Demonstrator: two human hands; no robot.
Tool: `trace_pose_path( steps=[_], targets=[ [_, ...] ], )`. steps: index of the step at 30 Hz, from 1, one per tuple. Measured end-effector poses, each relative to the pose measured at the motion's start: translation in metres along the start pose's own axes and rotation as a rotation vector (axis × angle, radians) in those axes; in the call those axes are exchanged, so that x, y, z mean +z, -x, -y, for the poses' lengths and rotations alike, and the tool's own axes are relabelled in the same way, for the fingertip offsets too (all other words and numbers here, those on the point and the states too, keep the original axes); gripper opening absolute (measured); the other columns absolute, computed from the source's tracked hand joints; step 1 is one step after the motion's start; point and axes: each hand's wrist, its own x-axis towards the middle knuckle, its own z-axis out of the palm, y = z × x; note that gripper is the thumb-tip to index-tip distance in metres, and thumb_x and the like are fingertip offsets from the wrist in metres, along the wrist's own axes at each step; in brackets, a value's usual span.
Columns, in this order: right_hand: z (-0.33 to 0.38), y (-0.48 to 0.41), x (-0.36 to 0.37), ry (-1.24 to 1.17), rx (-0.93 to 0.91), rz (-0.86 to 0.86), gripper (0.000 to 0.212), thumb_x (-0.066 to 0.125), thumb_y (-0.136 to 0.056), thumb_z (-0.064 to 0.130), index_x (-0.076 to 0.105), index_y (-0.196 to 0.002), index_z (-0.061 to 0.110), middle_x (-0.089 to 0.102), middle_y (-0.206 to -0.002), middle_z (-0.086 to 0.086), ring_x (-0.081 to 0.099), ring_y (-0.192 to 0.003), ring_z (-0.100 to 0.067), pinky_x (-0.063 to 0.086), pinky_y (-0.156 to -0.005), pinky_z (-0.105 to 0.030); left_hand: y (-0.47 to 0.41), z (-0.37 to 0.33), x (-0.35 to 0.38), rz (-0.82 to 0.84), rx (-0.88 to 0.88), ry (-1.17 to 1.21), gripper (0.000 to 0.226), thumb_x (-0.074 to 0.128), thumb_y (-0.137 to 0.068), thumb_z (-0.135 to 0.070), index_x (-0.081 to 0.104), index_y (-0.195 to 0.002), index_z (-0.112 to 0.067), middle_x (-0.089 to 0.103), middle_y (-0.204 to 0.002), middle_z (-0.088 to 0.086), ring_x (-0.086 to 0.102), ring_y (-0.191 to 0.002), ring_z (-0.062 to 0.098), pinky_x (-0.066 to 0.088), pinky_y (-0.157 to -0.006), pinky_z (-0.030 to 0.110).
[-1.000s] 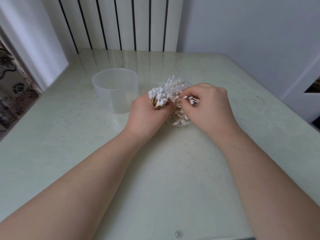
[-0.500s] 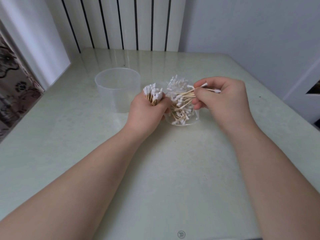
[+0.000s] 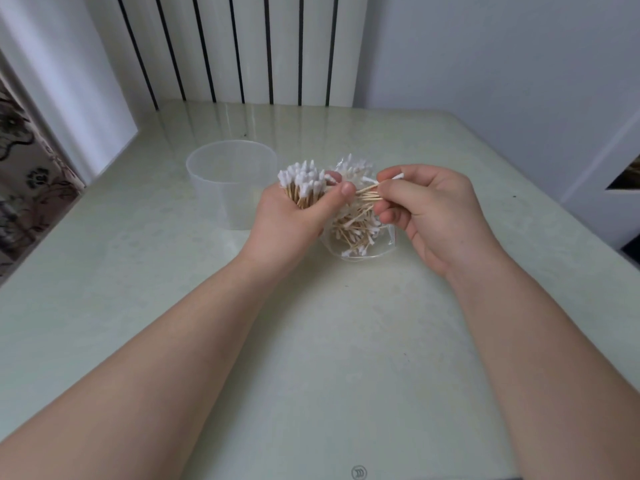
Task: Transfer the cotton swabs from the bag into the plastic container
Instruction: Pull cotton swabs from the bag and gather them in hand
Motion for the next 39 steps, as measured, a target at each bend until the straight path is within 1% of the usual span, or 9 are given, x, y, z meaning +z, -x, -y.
trace_pose_path(
  steps=[5,10,13,18,22,25,29,33,39],
  targets=[
    [-0.002,0.0,0.002,-0.007,0.043,0.016,0.014,0.063,-0.086,-0.013,0.068,-0.084,0.0,0.061,-0.065,-0.012,0.06,-0.052,-0.016,0.051,-0.052,-0.02,-0.002,0.001,0.001,-0.06,-0.051,-0.001,0.028,0.065,-0.099,-0.027,0.064,-0.08,-0.007,0.05,-0.069,0.007,0.047,-0.059,0.015,0.044,-0.058,0.032],
    [0.0,-0.002,-0.003,-0.021,0.047,-0.02,0.014,0.061,-0.086,-0.014,0.067,-0.086,-0.002,0.061,-0.064,-0.011,0.059,-0.051,-0.015,0.051,-0.051,-0.019,-0.005,-0.002,0.0,-0.201,-0.068,0.158,0.026,0.051,-0.106,-0.026,0.063,-0.084,-0.02,0.069,-0.078,-0.009,0.062,-0.075,0.008,0.053,-0.068,0.027],
    [0.001,-0.003,-0.003,-0.017,0.043,-0.01,0.014,0.06,-0.086,-0.014,0.067,-0.085,-0.002,0.061,-0.063,-0.011,0.059,-0.051,-0.014,0.05,-0.05,-0.018,-0.007,-0.005,-0.002,-0.262,-0.08,0.174,0.031,0.049,-0.107,-0.023,0.049,-0.076,-0.02,0.046,-0.06,-0.005,0.045,-0.06,0.014,0.048,-0.062,0.027],
    [0.0,-0.001,-0.003,0.009,0.037,0.028,0.015,0.062,-0.086,-0.013,0.068,-0.084,0.0,0.06,-0.061,-0.01,0.059,-0.052,-0.015,0.05,-0.05,-0.019,-0.003,-0.001,-0.002,-0.15,0.042,-0.054,0.033,0.049,-0.107,-0.029,0.057,-0.078,-0.015,0.059,-0.07,-0.002,0.061,-0.067,0.01,0.052,-0.063,0.021],
    [-0.001,0.0,-0.003,0.052,0.001,0.065,0.015,0.063,-0.085,-0.013,0.069,-0.085,0.001,0.061,-0.06,-0.009,0.061,-0.053,-0.016,0.05,-0.05,-0.02,-0.002,0.005,-0.001,-0.026,0.099,-0.095,0.028,0.054,-0.097,-0.049,0.071,-0.093,-0.026,0.074,-0.096,-0.003,0.072,-0.094,0.014,0.06,-0.081,0.041],
    [-0.002,0.002,-0.001,0.096,-0.033,0.112,0.017,0.065,-0.085,-0.012,0.071,-0.085,0.004,0.063,-0.059,-0.009,0.06,-0.052,-0.018,0.051,-0.052,-0.022,-0.002,0.009,-0.004,0.043,0.178,-0.238,0.039,0.052,-0.092,-0.058,0.072,-0.092,-0.025,0.074,-0.088,-0.003,0.072,-0.088,0.019,0.058,-0.081,0.048],
    [-0.003,0.002,0.001,0.073,-0.046,0.136,0.017,0.068,-0.085,-0.01,0.072,-0.088,0.007,0.065,-0.062,-0.012,0.059,-0.054,-0.019,0.051,-0.054,-0.022,0.001,0.008,-0.003,0.1,0.274,-0.367,0.021,0.059,-0.095,-0.044,0.055,-0.076,-0.036,0.06,-0.071,-0.013,0.061,-0.07,0.012,0.051,-0.069,0.036],
    [-0.002,0.0,-0.001,-0.013,-0.014,0.11,0.014,0.068,-0.085,-0.009,0.071,-0.093,0.003,0.065,-0.066,-0.01,0.062,-0.058,-0.015,0.052,-0.056,-0.021,-0.001,0.013,-0.003,0.099,0.258,-0.432,0.011,0.064,-0.096,-0.036,0.059,-0.087,-0.031,0.063,-0.075,-0.016,0.06,-0.068,0.001,0.045,-0.069,0.025],
    [0.002,-0.001,-0.003,-0.151,-0.009,0.032,0.011,0.066,-0.086,-0.01,0.069,-0.09,0.001,0.065,-0.068,-0.01,0.062,-0.058,-0.014,0.051,-0.055,-0.019,-0.002,0.016,-0.004,0.131,0.16,-0.313,0.025,0.061,-0.092,-0.042,0.059,-0.116,-0.037,0.067,-0.082,-0.017,0.062,-0.07,0.003,0.051,-0.074,0.028]
  ],
)
